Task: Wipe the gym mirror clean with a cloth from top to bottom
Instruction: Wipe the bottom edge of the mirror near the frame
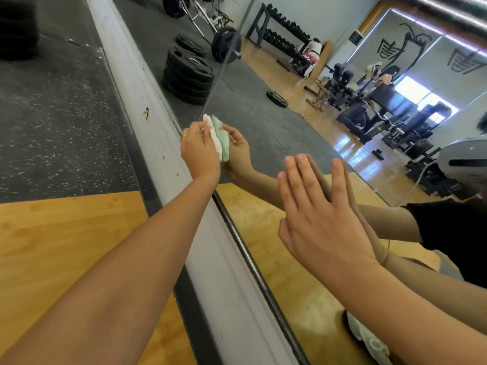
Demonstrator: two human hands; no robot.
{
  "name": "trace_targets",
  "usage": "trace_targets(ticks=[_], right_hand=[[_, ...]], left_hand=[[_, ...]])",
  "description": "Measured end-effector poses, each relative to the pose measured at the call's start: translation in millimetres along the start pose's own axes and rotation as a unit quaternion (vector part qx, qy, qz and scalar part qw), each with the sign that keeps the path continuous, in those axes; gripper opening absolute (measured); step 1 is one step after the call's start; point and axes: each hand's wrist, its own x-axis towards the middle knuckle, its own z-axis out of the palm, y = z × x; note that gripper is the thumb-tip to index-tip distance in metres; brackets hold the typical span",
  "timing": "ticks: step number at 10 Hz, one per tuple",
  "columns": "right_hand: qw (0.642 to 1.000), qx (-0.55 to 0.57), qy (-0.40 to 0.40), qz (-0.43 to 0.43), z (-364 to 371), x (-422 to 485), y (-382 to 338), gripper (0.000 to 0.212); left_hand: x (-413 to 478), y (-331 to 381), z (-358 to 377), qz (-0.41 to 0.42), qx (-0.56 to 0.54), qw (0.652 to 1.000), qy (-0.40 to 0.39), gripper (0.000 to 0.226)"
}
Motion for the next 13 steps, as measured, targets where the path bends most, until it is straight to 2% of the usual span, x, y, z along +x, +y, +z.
trace_targets(ticks=[1,2,3,4,5,6,7,8,9,10,11,12,13], right_hand=[[0.999,0.001,-0.027,-0.046,-4,-8,0,0.073],[0.998,0.057,-0.004,-0.025,-9,-15,9,0.073],[0.940,0.340,0.028,-0.012,26,42,-43,0.078],[0.552,0.812,-0.054,0.181,87,138,-102,0.048],[0.433,0.876,-0.103,0.188,78,194,-110,0.033],[0.534,0.830,-0.028,0.159,119,194,-121,0.027],[0.787,0.611,0.061,0.058,134,100,-89,0.064],[0.946,0.286,0.152,0.029,53,9,-25,0.072],[0.997,0.058,0.049,0.008,-1,-9,-3,0.072],[0.999,-0.001,-0.031,-0.023,-17,-1,1,0.072],[1.000,0.016,-0.004,-0.019,-8,-6,1,0.070],[0.999,0.001,0.007,-0.037,-9,-6,0,0.069],[0.999,0.003,0.008,-0.038,-10,-6,0,0.071]], left_hand=[[-15,-4,-12,0.006,-0.012,0.999,-0.033,0.025],[-37,-12,-24,0.040,-0.013,0.997,-0.071,0.029],[-51,-25,-27,0.025,0.025,0.998,-0.054,0.028],[-28,-23,-21,-0.010,0.021,0.999,-0.039,0.024],[4,-15,-14,-0.053,0.033,0.998,-0.015,0.022],[-5,-9,-15,-0.068,0.015,0.997,-0.019,0.023],[-45,-14,-30,-0.055,-0.031,0.996,-0.056,0.023],[-69,-20,-38,-0.031,-0.053,0.995,-0.075,0.025],[-53,-19,-29,-0.060,-0.035,0.996,-0.047,0.028],[-60,-10,-28,-0.080,-0.032,0.995,-0.051,0.030],[-93,-14,-52,-0.037,-0.035,0.992,-0.112,0.031],[-103,-19,-65,0.043,0.000,0.989,-0.143,0.029],[-88,-15,-52,0.002,0.018,0.994,-0.104,0.028]])
